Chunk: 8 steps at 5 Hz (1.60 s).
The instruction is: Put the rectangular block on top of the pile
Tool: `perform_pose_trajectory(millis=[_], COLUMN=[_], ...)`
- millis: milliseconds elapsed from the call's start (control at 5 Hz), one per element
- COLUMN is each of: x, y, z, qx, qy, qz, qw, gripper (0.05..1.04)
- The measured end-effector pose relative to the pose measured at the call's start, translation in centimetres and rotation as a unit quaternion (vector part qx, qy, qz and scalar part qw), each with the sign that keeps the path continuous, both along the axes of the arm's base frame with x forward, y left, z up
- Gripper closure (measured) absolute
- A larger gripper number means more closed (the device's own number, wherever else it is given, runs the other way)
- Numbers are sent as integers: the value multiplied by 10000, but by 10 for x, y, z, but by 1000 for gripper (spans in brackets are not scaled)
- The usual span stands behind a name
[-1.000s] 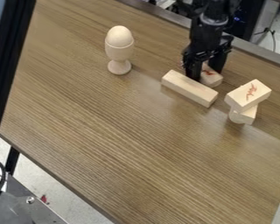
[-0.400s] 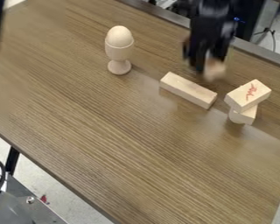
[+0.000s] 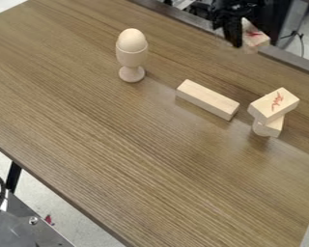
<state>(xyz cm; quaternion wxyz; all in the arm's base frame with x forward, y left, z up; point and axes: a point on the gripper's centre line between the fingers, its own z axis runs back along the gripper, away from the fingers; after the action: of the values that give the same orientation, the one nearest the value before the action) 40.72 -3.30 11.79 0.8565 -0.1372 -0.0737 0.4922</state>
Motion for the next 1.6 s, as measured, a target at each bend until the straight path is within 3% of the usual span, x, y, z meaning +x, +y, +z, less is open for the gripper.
perform_pose_trajectory(millis=[200, 400, 600, 1000, 1600], x=[-10, -24, -37, -54, -64], y=[-9, -25, -41, -59, -81], z=[-5, -13, -3, 7, -16], qx=[25, 332, 571, 712, 875], qy=[214, 447, 344, 220, 250], qz=[-409, -973, -1415, -1751, -2182], qw=[9989, 9937, 9877, 9817, 9717], gripper=[522, 522, 522, 522, 522])
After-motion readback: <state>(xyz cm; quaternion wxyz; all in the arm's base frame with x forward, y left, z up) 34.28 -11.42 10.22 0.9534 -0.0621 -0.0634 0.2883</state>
